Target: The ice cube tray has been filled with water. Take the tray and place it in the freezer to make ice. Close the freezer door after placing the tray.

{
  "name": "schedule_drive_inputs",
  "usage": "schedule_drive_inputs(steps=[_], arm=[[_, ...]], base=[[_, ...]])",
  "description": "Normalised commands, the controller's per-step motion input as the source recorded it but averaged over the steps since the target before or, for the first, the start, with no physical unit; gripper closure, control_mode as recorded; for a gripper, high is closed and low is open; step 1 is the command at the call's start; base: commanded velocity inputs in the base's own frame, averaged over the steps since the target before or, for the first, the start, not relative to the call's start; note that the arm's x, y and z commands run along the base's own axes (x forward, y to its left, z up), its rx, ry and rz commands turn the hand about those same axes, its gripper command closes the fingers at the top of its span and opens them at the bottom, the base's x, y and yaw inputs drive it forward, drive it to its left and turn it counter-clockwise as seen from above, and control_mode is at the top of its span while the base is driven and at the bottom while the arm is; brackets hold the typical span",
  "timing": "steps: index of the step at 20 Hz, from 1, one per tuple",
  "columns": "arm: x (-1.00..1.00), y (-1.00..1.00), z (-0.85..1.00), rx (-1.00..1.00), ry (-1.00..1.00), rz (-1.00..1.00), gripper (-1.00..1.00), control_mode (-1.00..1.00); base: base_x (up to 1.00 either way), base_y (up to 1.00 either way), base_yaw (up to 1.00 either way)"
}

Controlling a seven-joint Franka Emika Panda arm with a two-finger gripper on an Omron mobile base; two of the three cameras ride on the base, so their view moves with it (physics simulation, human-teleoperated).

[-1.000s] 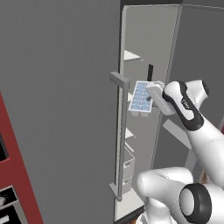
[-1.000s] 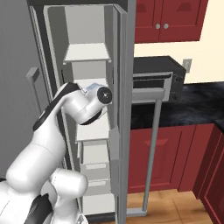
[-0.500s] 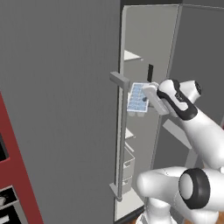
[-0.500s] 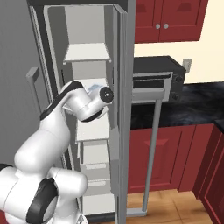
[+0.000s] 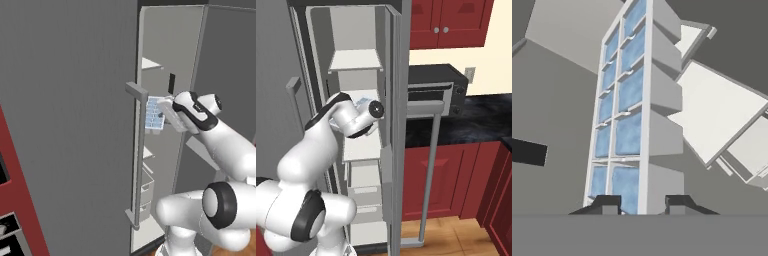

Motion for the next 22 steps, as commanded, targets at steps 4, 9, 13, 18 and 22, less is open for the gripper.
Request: schedule_drive_inputs(steps=[4,9,13,18,22], arm=[[0.21,0.03,-0.03,0.0,0.0,0.0,1.0,-1.0],[0.24,0.01,0.0,0.0,0.0,0.0,1.0,-1.0],[0.26,0.02,0.0,0.0,0.0,0.0,1.0,-1.0],[0.26,0.06,0.0,-0.01,0.0,0.0,1.0,-1.0],[0.17,0.15,0.0,-0.04,-0.03,0.0,1.0,-1.0]], base=[[0.0,0.0,0.0],[0.0,0.0,0.0],[0.0,0.0,0.0],[0.0,0.0,0.0],[0.0,0.0,0.0]])
